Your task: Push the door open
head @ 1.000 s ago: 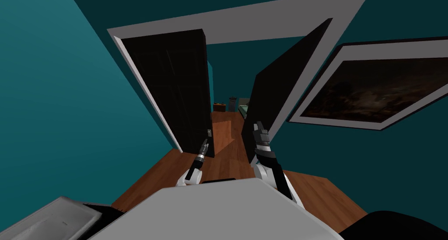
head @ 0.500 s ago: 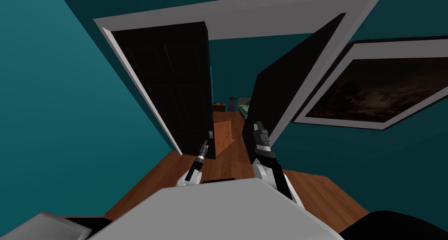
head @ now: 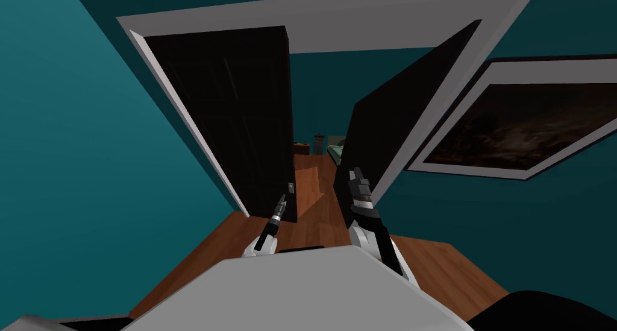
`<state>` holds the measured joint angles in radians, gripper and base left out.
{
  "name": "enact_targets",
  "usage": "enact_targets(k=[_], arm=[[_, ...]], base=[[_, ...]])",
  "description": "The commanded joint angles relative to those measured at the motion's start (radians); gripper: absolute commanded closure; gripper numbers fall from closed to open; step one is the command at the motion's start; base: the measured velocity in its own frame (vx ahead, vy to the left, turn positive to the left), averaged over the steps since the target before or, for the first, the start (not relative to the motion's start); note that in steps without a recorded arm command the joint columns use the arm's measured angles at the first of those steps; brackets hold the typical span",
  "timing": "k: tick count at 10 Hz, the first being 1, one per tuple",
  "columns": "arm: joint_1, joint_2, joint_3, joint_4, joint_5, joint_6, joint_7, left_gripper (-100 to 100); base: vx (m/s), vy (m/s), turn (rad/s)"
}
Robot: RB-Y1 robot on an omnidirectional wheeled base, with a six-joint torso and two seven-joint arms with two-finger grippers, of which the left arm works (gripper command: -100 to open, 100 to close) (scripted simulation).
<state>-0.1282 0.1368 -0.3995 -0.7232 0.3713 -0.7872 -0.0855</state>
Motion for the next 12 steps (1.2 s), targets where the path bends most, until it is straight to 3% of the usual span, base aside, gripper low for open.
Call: enact_targets(k=[1, 8, 9, 12], arm=[[-0.001, -0.002, 0.004, 0.006, 0.0, -0.004, 0.0, -100], [-0.001, -0.008, 0.018, 0.025, -0.001, -0.019, 0.0, -100], [-0.001, -0.008, 0.018, 0.025, -0.001, -0.019, 0.0, 100], [-0.001, -0.008, 0.018, 0.025, -0.001, -0.019, 0.0, 100]], base=[[0.211, -0.025, -0.034], [0.194, -0.022, -0.025], [-0.016, 0.003, -0.01], [-0.018, 0.007, -0.007]])
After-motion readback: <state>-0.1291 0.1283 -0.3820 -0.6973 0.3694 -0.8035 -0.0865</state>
